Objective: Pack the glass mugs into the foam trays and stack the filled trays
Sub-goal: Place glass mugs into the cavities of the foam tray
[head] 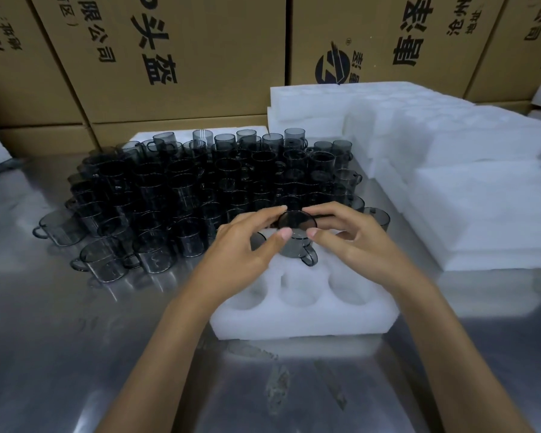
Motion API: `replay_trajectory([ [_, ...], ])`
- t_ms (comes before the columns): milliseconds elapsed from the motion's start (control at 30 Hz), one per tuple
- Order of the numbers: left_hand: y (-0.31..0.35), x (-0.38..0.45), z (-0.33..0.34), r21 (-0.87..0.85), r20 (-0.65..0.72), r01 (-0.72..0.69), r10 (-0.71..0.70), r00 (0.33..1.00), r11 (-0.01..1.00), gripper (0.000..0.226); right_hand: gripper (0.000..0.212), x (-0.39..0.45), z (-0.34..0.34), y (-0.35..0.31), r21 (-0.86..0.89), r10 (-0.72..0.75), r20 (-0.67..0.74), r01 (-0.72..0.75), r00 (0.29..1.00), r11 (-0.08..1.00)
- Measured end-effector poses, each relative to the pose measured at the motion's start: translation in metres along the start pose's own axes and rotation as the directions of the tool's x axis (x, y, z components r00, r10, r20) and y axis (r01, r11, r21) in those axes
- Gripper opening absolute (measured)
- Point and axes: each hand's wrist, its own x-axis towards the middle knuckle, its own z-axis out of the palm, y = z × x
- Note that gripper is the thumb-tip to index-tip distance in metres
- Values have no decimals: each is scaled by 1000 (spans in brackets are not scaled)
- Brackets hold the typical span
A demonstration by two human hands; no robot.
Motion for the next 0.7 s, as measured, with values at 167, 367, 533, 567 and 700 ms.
replay_trajectory([
  [167,0,-1,7,84,-57,17,-12,998,996,40,32,2,3,7,-178,24,24,-19,999,984],
  [367,-6,-2,10,208,-38,77,-71,997,975,42,35,3,5,17,-334,-5,9,7,1000,943],
  [533,-8,1,13,377,4,-20,19,1000,926,42,38,4,7,20,-458,-54,54,73,997,886],
  [567,-9,2,13,385,6,-15,14,1000,923,42,38,4,8,20,-461,-48,63,72,997,885],
  [700,-11,2,14,394,-5,-22,26,1000,919,42,38,3,8,18,-459,-15,71,46,997,887],
])
